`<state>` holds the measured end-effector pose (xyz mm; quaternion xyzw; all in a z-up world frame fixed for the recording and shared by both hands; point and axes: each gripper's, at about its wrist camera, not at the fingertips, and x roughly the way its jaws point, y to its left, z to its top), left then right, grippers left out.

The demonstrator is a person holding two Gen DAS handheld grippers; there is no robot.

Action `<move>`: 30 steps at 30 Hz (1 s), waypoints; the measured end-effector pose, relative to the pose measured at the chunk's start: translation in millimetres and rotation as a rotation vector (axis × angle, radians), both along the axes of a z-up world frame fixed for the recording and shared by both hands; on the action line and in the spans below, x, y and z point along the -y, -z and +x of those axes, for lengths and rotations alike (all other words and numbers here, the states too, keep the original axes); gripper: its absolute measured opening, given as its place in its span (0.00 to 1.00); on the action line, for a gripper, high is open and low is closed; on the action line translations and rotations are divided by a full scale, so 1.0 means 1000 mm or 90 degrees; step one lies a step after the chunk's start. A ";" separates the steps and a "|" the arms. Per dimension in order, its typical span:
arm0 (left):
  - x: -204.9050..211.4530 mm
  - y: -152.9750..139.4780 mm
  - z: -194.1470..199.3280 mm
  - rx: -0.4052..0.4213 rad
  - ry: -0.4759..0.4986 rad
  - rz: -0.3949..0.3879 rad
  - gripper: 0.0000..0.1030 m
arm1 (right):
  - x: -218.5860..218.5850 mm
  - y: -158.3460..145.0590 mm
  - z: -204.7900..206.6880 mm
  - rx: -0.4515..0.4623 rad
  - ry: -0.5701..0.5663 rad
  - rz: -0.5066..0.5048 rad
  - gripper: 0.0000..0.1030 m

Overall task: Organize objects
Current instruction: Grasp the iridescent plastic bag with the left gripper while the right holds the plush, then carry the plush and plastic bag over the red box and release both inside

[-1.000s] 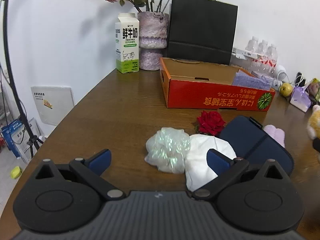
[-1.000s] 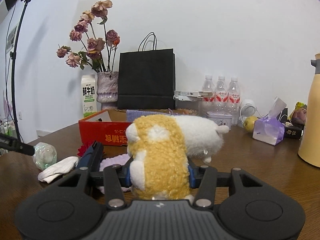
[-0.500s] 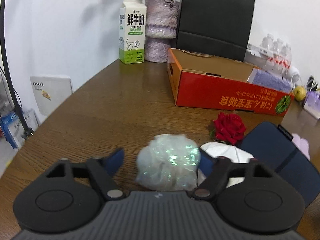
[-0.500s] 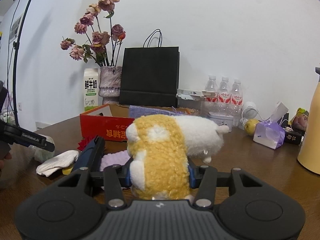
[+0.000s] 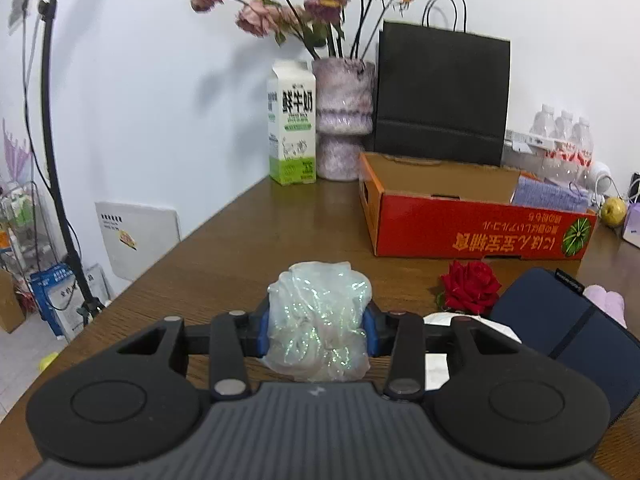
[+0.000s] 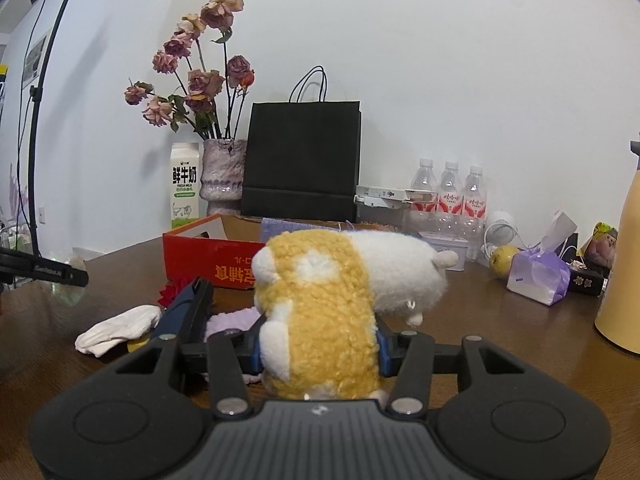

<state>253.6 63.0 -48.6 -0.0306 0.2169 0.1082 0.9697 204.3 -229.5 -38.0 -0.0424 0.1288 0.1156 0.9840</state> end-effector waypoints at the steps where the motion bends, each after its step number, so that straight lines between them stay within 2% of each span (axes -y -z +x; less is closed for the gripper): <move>1: 0.001 -0.001 -0.003 0.005 -0.002 0.002 0.41 | 0.000 0.000 -0.001 0.002 -0.001 0.000 0.46; 9: 0.016 0.001 -0.014 0.010 0.001 0.022 0.41 | 0.002 -0.001 -0.002 0.009 0.001 0.003 0.46; 15: 0.026 -0.003 -0.022 0.018 0.004 0.012 0.41 | 0.001 -0.001 -0.002 0.009 -0.004 0.007 0.46; 20: 0.043 -0.014 -0.025 0.037 0.032 0.010 0.41 | -0.004 -0.003 0.001 0.012 -0.016 0.010 0.46; 30: 0.073 -0.049 -0.012 0.088 0.079 0.001 0.41 | -0.026 -0.030 0.018 0.029 -0.049 0.024 0.46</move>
